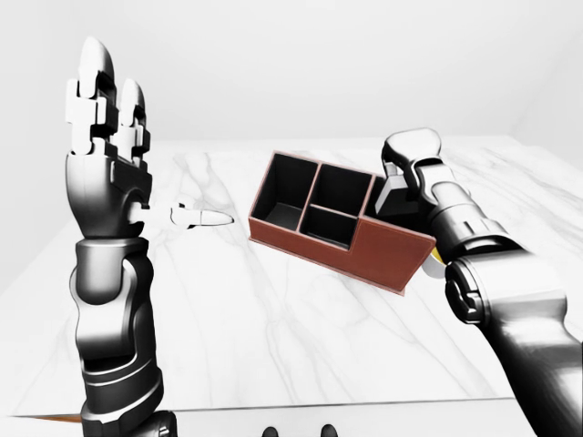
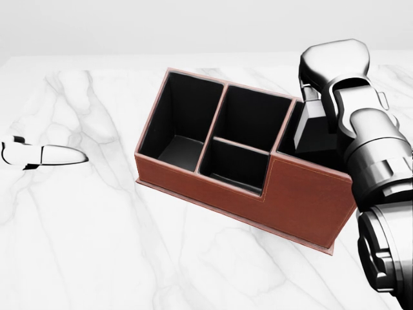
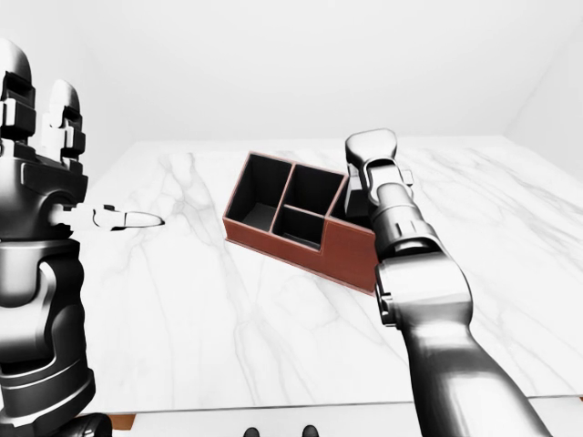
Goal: Pick up the book and place it in the right compartment of the caddy.
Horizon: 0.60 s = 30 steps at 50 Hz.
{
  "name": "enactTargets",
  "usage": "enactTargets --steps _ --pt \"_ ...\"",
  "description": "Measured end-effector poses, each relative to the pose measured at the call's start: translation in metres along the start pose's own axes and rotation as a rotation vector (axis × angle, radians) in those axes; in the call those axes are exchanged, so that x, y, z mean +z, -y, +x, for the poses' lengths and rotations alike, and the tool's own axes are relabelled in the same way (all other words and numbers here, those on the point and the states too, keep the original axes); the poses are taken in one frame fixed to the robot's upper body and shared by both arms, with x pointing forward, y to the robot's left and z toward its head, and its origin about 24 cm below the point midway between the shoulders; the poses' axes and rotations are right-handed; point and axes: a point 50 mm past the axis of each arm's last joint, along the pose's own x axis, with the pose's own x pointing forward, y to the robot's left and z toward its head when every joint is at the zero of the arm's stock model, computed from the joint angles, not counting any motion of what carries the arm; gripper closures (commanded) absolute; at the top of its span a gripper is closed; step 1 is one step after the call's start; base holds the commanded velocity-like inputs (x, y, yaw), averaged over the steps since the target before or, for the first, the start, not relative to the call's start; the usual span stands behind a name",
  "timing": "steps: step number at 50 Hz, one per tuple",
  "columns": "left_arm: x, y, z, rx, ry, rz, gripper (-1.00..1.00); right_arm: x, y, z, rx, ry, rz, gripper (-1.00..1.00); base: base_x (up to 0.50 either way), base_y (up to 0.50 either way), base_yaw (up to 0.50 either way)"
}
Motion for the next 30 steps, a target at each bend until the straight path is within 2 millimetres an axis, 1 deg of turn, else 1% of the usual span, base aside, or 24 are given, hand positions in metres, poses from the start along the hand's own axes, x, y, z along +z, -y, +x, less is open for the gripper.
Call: enactTargets --steps 30 --pt "0.000 -0.002 0.001 0.010 0.000 0.002 -1.00 0.000 -0.017 -0.004 0.030 -0.062 0.031 1.00 0.00 0.00 0.00"
